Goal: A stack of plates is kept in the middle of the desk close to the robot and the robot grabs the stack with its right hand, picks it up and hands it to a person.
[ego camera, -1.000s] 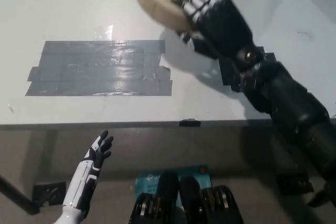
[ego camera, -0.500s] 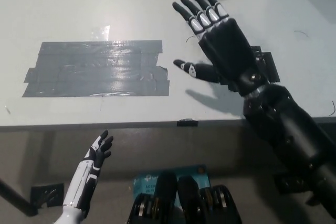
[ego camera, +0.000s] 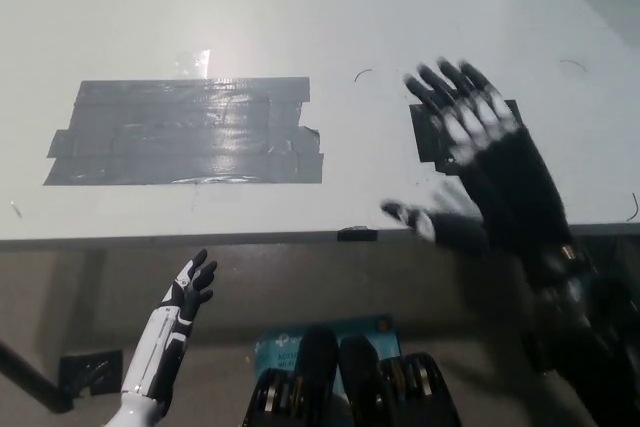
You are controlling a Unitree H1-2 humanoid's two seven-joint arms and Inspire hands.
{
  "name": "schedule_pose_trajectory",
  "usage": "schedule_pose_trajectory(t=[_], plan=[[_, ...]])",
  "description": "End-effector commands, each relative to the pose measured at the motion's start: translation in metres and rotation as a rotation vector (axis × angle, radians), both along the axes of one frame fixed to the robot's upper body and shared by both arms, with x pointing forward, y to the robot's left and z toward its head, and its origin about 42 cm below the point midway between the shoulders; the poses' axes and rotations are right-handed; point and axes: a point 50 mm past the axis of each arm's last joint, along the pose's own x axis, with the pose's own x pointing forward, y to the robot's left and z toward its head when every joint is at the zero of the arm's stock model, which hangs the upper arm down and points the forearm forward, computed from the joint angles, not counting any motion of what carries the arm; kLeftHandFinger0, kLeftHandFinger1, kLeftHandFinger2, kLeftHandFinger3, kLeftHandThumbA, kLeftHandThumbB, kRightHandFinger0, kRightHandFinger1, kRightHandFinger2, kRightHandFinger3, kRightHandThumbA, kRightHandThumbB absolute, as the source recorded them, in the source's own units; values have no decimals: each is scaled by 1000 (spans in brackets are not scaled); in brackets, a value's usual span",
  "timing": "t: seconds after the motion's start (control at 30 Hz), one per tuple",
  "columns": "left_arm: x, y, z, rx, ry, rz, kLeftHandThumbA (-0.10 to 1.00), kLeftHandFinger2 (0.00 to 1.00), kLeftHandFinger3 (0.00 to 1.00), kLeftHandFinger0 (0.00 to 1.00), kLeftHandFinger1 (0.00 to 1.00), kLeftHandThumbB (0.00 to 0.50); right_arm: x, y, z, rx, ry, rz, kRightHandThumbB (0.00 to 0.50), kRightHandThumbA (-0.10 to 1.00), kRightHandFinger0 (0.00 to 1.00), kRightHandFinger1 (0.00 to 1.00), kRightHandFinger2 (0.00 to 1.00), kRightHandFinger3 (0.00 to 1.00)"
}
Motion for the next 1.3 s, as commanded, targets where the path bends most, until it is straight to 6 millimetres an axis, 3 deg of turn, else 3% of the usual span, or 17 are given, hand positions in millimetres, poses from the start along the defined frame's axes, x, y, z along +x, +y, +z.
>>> schedule_pose_trajectory(t=[0.0, 0.07, 0.13, 0.17, 0.23, 0.33, 0.47, 0.63, 0.83, 1.27], plan=[[-6, -3, 7, 17, -46, -8, 1000, 1000, 1000, 1000, 1000, 27, -136, -44, 41, 494, 146, 201, 455, 995, 1000, 1000, 1000, 1000], [-9, -3, 4, 14, -42, -6, 1000, 1000, 1000, 1000, 1000, 2, -133, -43, 3, 555, 271, 169, 398, 1000, 1000, 1000, 1000, 1000], [-11, -2, 3, 11, -37, -6, 1000, 1000, 1000, 1000, 1000, 9, -130, -41, -19, 589, 354, 148, 377, 1000, 1000, 1000, 1000, 1000], [-12, -1, 2, 12, -35, -6, 1000, 1000, 1000, 1000, 1000, 14, -126, -38, -35, 610, 403, 137, 329, 1000, 1000, 1000, 1000, 1000], [-12, -1, 2, 15, -34, -6, 1000, 1000, 1000, 1000, 1000, 5, -118, -34, -58, 645, 485, 123, 302, 1000, 1000, 1000, 1000, 1000], [-13, -1, 2, 21, -33, -2, 1000, 1000, 1000, 1000, 1000, 0, -107, -27, -100, 683, 677, 60, 342, 1000, 1000, 1000, 1000, 1000], [-13, 3, 1, 25, -30, 8, 1000, 1000, 1000, 1000, 1000, 0, -99, -24, -129, 550, 779, 2, 320, 1000, 1000, 1000, 1000, 1000], [-12, 5, 2, 22, -30, 19, 1000, 1000, 1000, 1000, 1000, 9, -98, -23, -135, 535, 836, 14, 355, 1000, 1000, 1000, 1000, 1000], [-13, 8, 1, 24, -27, 31, 1000, 1000, 1000, 1000, 1000, 0, -96, -20, -138, 504, 896, 42, 361, 1000, 1000, 1000, 1000, 1000], [-15, 8, 1, 30, -30, 38, 1000, 1000, 1000, 1000, 1000, 0, -92, -22, -137, 487, 938, 85, 328, 1000, 1000, 1000, 1000, 1000]])
